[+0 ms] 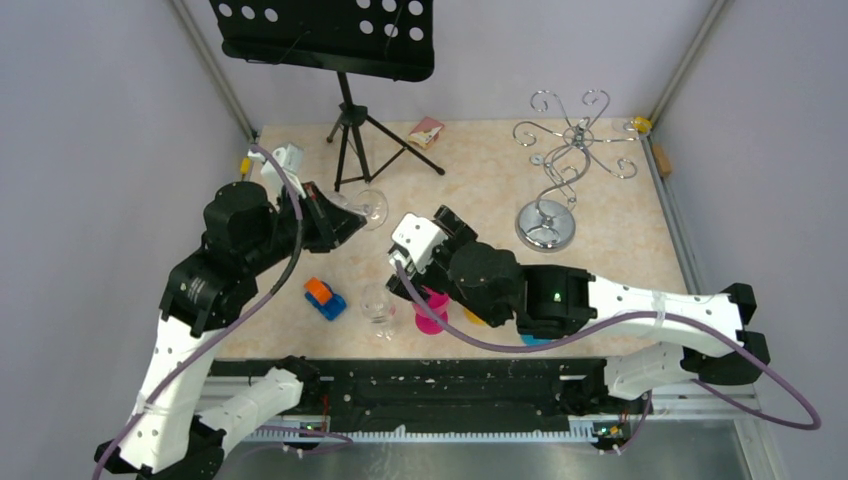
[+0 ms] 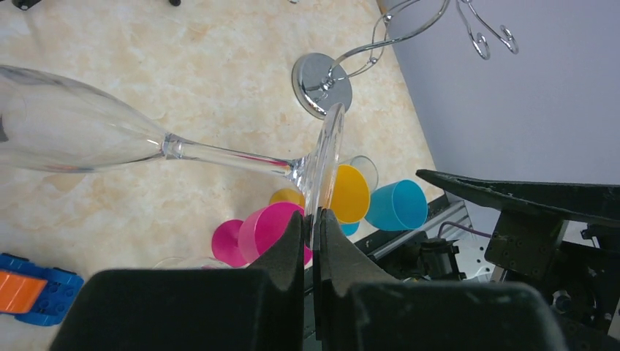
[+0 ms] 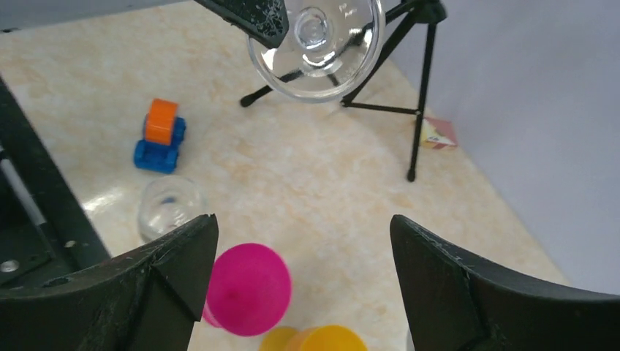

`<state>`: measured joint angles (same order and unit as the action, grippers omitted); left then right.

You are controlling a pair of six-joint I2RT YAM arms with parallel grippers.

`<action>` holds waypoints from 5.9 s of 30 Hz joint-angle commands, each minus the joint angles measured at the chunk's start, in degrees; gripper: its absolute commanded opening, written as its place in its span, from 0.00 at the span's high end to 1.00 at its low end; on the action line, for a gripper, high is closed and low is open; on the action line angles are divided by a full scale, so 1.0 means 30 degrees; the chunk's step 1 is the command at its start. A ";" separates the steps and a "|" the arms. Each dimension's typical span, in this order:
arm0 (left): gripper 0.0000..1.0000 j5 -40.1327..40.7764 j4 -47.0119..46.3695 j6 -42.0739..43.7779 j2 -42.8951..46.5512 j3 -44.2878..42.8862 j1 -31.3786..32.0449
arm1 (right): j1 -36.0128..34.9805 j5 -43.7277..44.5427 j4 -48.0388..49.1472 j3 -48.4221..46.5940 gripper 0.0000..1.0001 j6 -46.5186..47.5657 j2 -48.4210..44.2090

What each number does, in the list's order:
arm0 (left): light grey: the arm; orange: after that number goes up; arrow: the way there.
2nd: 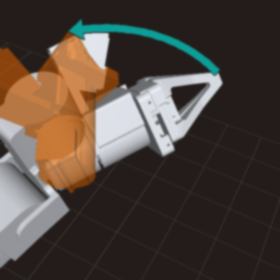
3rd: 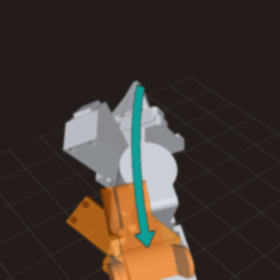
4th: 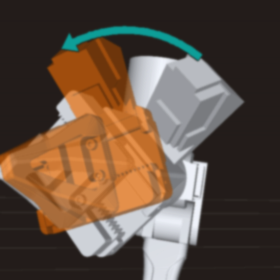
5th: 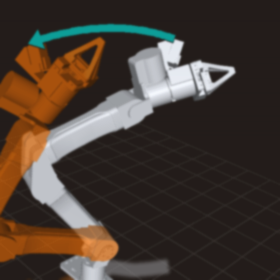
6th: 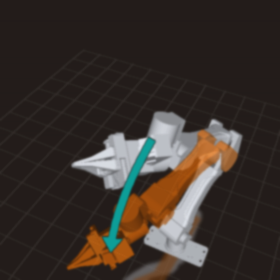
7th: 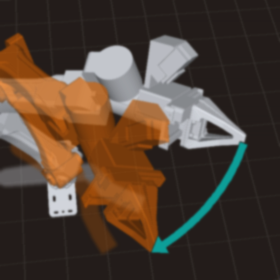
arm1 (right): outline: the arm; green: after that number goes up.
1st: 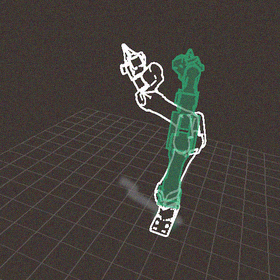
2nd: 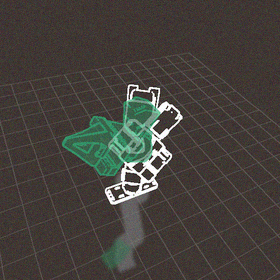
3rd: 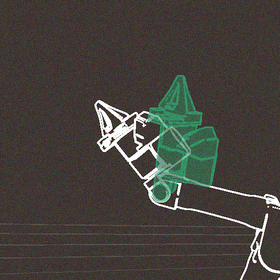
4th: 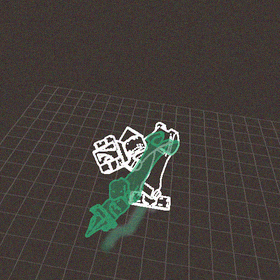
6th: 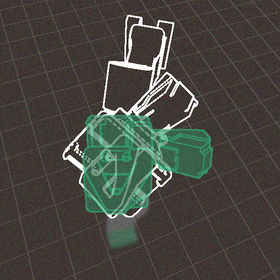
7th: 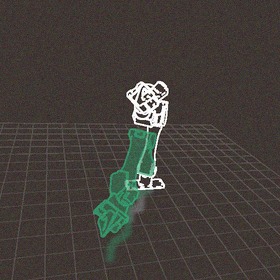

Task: Place the wine glass upside down on the wine glass rack
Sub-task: Turn the wine glass upside down at the wine rack.

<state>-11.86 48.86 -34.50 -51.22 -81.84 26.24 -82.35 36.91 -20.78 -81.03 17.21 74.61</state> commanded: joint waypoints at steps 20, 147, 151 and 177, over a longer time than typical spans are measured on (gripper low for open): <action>1.00 -0.5656 -0.5172 -0.2855 0.1372 0.3392 -0.0060 | 0.4902 -0.7318 0.0561 0.2495 0.12 -2.2071 -0.3766; 1.00 -0.6132 -1.8471 -1.6040 -1.5022 -0.4729 0.5581 | 0.6019 0.2299 -1.4228 0.3469 0.11 -2.4643 -1.1004; 1.00 -0.6422 -1.8285 -1.6009 -1.5698 -0.5614 0.5580 | 0.6029 0.2360 -1.5070 0.3089 0.11 -2.4583 -1.0357; 1.00 -0.5891 -1.6004 -1.5218 -1.8755 -1.0204 0.5070 | 0.6026 0.2510 -1.4809 0.3100 0.11 -2.4503 -1.0747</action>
<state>-30.22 3.42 -80.27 -106.74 -108.60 42.17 -64.69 43.48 -67.40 -72.01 -57.01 42.13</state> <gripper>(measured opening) 0.036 0.891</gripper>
